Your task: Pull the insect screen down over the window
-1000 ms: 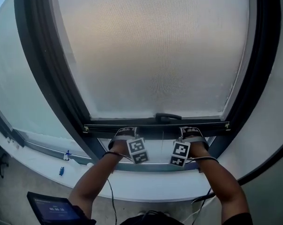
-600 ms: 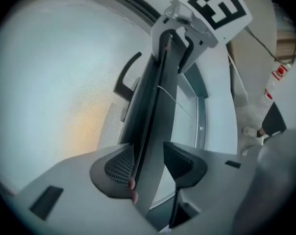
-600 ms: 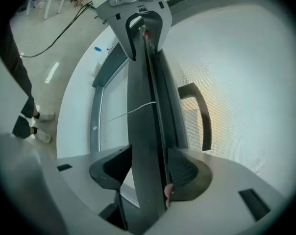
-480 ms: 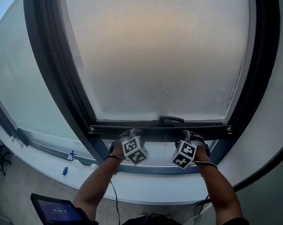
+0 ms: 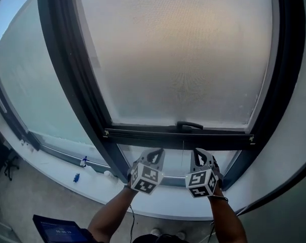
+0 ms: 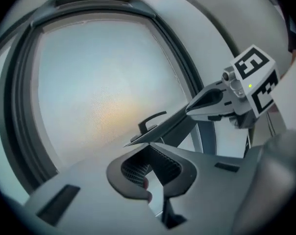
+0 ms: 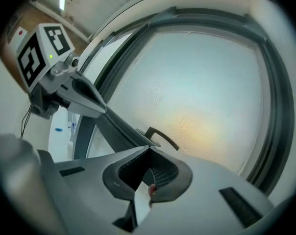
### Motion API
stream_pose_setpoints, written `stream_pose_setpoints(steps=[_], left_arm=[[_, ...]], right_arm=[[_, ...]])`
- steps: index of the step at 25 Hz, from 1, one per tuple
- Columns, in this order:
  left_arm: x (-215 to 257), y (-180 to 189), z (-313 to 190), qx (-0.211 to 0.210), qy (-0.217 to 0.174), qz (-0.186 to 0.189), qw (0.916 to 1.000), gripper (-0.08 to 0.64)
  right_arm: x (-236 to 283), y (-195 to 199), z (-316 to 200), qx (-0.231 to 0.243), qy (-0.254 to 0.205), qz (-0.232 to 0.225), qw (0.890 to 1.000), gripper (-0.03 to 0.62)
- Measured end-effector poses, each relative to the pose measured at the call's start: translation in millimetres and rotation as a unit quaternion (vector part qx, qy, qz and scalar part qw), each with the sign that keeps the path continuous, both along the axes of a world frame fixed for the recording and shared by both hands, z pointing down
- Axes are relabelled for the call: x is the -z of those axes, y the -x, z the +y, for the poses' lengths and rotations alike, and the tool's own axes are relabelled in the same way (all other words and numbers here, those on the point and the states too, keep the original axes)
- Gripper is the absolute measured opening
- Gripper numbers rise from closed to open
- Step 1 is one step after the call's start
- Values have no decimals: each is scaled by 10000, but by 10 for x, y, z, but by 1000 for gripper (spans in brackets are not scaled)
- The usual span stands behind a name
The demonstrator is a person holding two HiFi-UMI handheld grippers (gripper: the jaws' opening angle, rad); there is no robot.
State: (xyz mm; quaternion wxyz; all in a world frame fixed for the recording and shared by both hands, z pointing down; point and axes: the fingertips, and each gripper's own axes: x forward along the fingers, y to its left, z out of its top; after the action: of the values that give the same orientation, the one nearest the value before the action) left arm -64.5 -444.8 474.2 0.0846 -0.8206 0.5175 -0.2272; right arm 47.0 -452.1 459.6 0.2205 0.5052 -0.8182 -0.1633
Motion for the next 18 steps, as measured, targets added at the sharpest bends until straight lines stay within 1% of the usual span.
stream_pose_setpoints(steps=[3,5,7,8,9,11,13,14,16,18], left_arm=[[140,-19,200,260,-255,660,9972,2],[214,42,378,561,-365,1129,9913,2],[247,128,585,796,-358,1627,9828,2],[234,168,674,868,-344,1793,9793,2],[201,198,754,903,-338,1860,9778,2],[105,245,911,905,-360,1738,9800,2],[19,311,1080,893,-350,1577,9828,2],[-22,358,1170,890,-309,1569,9831,2],[-97,456,1358,868,-179,1658,9822,2],[-183,530,1525,826,-72,1727,9815,2]], right_arm=[[103,-74,189,-103,-82,-750,9971,5],[170,-104,362,-217,-62,-1301,9912,5],[218,-106,542,-282,-102,-1612,9865,5],[211,-104,609,-275,-174,-1633,9860,5],[181,-100,668,-247,-263,-1589,9866,5],[90,-59,818,-182,-326,-1524,9876,5],[-17,31,1013,-179,-156,-1536,9878,5],[-72,87,1121,-208,-20,-1572,9874,5],[-155,206,1333,-228,153,-1637,9861,5],[-235,316,1523,-206,243,-1585,9869,5]])
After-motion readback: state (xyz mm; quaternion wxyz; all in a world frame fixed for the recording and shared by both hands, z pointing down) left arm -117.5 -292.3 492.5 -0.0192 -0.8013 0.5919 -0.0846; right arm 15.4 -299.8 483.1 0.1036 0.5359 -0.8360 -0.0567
